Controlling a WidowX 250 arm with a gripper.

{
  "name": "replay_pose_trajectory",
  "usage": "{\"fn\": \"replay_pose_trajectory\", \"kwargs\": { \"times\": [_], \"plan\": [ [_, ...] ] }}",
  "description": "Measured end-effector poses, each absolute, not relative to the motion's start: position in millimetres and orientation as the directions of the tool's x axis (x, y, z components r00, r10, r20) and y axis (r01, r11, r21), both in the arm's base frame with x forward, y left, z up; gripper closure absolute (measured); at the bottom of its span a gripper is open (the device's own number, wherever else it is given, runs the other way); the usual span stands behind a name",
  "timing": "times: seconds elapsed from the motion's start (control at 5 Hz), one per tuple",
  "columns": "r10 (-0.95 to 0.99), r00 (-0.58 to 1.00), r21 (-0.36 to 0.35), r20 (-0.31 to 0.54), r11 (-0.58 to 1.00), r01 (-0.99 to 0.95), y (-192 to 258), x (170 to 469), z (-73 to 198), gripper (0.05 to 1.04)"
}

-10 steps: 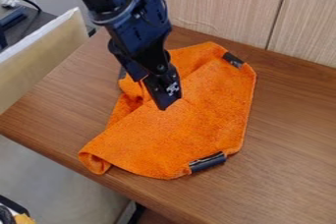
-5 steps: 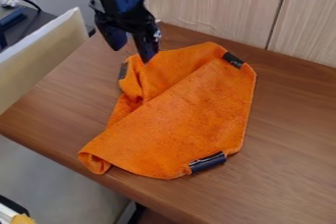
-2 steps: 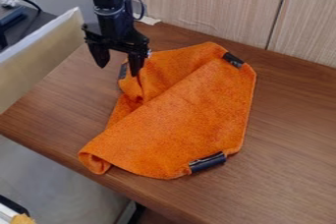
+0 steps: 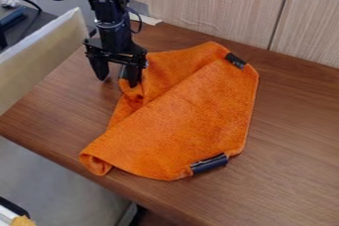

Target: Move the cloth to the left of the table

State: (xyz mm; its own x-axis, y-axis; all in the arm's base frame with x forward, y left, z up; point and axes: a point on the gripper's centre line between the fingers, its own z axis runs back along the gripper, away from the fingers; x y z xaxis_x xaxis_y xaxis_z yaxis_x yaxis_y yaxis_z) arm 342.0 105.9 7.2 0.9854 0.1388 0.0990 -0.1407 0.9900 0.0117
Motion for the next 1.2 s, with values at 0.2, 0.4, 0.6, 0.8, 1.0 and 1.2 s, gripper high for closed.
{"fn": "replay_pose_trajectory", "kwargs": {
  "times": [0.2,0.4,0.6,0.8,1.0,1.2],
  "plan": [
    [0.125,0.988,-0.007,0.095,0.992,-0.124,105.2,349.9,4.8,0.413],
    [0.111,0.989,-0.02,0.098,0.994,-0.109,102.4,350.8,4.8,0.711],
    [0.105,0.989,-0.029,0.104,0.994,-0.102,99.8,349.9,2.8,0.904],
    [0.094,0.988,-0.037,0.119,0.995,-0.09,98.4,351.7,4.1,0.991],
    [0.076,0.989,-0.04,0.127,0.997,-0.071,94.5,351.7,6.7,0.999],
    [0.048,0.985,-0.029,0.164,0.999,-0.043,93.8,352.2,24.2,1.0]
  ]
}}
